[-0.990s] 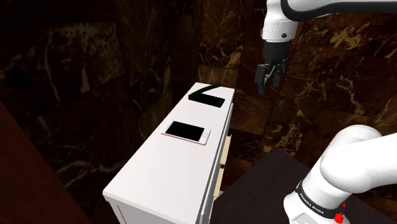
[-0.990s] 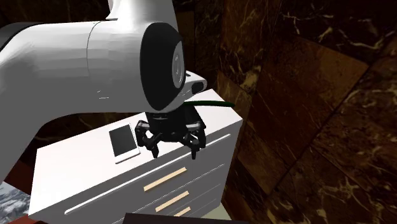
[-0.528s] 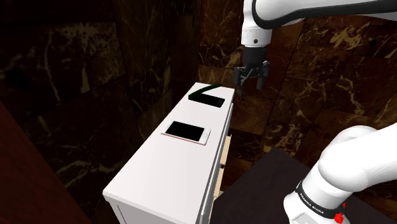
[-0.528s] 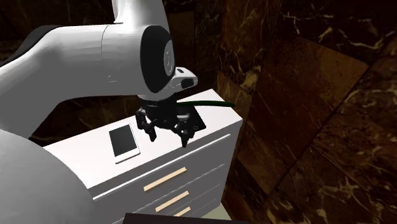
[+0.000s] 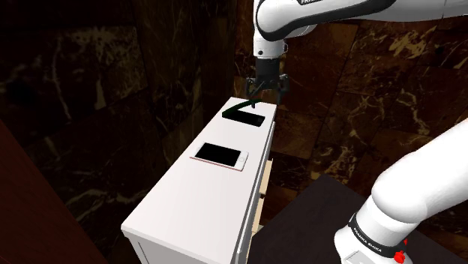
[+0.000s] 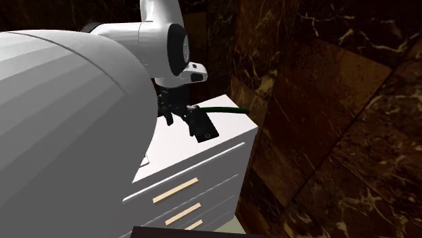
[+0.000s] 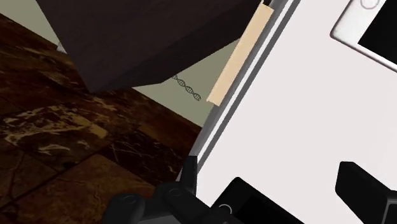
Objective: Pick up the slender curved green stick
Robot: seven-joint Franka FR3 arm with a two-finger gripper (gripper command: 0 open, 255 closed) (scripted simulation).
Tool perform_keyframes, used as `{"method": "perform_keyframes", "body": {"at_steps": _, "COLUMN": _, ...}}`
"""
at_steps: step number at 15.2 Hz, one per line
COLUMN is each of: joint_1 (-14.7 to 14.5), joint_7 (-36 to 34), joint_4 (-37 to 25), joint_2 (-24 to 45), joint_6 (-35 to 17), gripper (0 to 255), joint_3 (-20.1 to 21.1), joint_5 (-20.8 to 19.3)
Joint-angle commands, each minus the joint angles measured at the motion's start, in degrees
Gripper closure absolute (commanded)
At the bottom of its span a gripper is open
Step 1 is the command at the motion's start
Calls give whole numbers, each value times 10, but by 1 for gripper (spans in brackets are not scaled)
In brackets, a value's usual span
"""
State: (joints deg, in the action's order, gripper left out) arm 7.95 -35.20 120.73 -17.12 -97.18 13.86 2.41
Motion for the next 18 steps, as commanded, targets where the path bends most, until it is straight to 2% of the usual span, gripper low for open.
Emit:
{"method": "perform_keyframes", "body": {"at_steps": 1, "joint_1": 9, "joint_7": -53, "joint_4": -33, "joint_2": 47, "joint_6": -14, "gripper": 0, "joint_3": 9, "joint_5": -6}}
{"method": "perform_keyframes", "body": {"at_steps": 9, "joint_1": 28, "joint_7": -235, "joint_4": -189, "joint_2": 224, "joint_6": -33, "gripper": 0, "joint_3": 10, "joint_5": -45}}
{"method": "perform_keyframes", "body": {"at_steps": 18, "joint_1": 30, "joint_7": -397, "joint_4": -402, "joint_2": 410, "joint_6": -9, "gripper": 0, "joint_3": -32, "joint_5": -72}}
